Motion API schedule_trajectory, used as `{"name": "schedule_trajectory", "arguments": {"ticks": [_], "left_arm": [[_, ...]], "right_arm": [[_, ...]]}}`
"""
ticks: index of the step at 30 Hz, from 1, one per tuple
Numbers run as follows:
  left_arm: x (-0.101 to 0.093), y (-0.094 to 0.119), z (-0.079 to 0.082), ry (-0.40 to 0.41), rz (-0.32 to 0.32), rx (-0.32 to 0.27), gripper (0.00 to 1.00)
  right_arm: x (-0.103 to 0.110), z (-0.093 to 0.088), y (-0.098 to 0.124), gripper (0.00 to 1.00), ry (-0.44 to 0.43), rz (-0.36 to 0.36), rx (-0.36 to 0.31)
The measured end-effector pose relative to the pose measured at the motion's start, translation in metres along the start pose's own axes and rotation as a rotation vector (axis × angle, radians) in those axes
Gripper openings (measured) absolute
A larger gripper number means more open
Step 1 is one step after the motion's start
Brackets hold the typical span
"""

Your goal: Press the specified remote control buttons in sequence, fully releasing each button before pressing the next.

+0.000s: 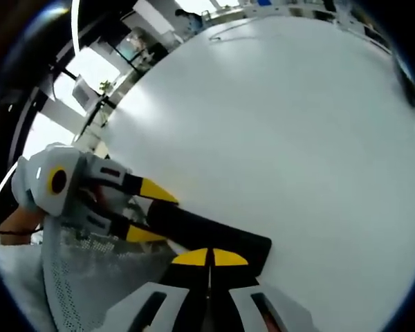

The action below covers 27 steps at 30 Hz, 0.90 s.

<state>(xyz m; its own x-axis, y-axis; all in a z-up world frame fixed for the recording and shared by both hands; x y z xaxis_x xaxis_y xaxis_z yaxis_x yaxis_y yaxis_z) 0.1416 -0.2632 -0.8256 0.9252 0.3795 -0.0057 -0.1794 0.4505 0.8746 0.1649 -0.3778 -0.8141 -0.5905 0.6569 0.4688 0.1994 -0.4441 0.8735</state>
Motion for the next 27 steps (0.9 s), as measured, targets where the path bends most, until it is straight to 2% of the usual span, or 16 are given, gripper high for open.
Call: {"name": "schedule_trajectory", "arguments": {"ticks": [2, 5, 11, 21, 27], "left_arm": [[0.0, -0.0002, 0.0, 0.0, 0.001, -0.002, 0.25], [-0.0002, -0.0005, 0.0, -0.001, 0.001, -0.003, 0.25], [-0.0004, -0.0004, 0.0001, -0.002, 0.003, -0.002, 0.25], [-0.0005, -0.0002, 0.0003, -0.007, 0.005, -0.001, 0.25], [-0.0007, 0.0001, 0.0002, -0.007, 0.005, 0.0, 0.25]], "right_arm": [[-0.0002, 0.0018, -0.0005, 0.0, 0.03, -0.029, -0.021], [0.0006, 0.0016, -0.001, 0.0, 0.043, -0.039, -0.012], [-0.0034, 0.002, 0.0008, 0.0, -0.025, 0.013, -0.016], [-0.0017, 0.0025, 0.0014, 0.0, -0.024, 0.0, -0.013], [-0.005, 0.0054, 0.006, 0.0, -0.032, -0.024, -0.051]]}}
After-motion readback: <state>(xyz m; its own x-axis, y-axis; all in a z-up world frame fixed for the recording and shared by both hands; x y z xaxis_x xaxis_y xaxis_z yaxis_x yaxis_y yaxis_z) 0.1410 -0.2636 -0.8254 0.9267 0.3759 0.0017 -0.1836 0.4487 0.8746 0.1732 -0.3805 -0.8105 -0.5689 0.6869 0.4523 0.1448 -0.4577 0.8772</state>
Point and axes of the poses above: the point that each gripper's makers call its tool centre point, and the gripper's own axes: y roughly backward along the fingers, x roughly to its left, z roughly out of its top, the point moved 5 cm from there along y, roughly backward along the fingers, and after that the axes turned 15 degrees about x, right-handed, at the moved point
